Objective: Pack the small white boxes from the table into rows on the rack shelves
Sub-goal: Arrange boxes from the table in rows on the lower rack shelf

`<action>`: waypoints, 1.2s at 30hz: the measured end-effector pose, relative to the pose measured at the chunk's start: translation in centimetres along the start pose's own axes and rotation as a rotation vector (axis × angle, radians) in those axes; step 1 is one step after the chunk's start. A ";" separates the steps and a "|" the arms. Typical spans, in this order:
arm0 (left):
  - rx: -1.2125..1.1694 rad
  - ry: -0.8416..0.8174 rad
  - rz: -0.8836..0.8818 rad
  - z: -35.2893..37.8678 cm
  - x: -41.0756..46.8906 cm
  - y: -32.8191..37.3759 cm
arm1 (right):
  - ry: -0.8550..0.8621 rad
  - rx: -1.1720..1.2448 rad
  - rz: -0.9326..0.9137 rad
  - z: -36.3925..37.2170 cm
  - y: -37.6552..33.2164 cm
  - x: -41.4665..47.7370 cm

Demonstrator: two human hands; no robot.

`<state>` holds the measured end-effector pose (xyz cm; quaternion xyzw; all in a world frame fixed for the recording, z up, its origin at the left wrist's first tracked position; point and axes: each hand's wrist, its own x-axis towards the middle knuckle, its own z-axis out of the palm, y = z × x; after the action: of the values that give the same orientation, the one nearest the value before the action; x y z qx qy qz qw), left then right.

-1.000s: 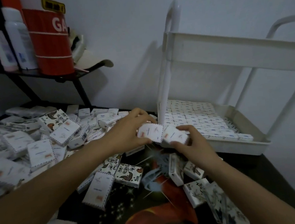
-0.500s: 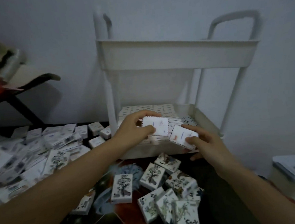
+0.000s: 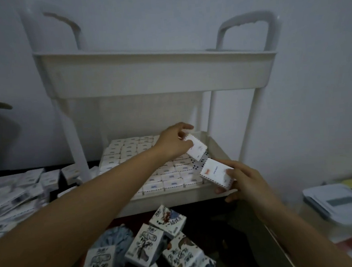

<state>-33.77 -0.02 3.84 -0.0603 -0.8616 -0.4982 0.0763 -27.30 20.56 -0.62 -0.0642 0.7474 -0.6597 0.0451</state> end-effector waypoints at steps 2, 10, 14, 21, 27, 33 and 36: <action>0.029 -0.024 0.024 0.6 1.3 0.2 | 0.027 -0.008 -0.006 -0.5 0.1 0.5; 0.529 -0.464 0.239 1.3 3.6 1.2 | 0.057 -0.015 -0.019 -1.8 0.4 1.1; 0.595 -0.581 0.278 2.3 3.2 0.7 | 0.061 -0.041 -0.018 -2.0 0.6 1.1; 0.519 -0.556 0.294 4.6 1.4 -0.6 | 0.151 -0.084 -0.061 -2.7 0.5 1.6; 0.318 -0.463 0.107 4.4 1.0 -1.3 | -0.034 0.035 -0.129 -2.1 -0.5 2.5; 0.442 -0.355 0.189 4.1 -0.1 -2.3 | 0.099 -0.312 -0.368 -0.1 -2.4 5.3; 0.529 -0.275 0.224 4.0 -0.6 -2.6 | 0.201 -0.373 -0.423 0.6 -3.0 7.3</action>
<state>-33.92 2.17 -0.48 -0.1995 -0.9515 -0.2325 0.0266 -34.29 18.47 2.44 -0.1600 0.8263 -0.5090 -0.1804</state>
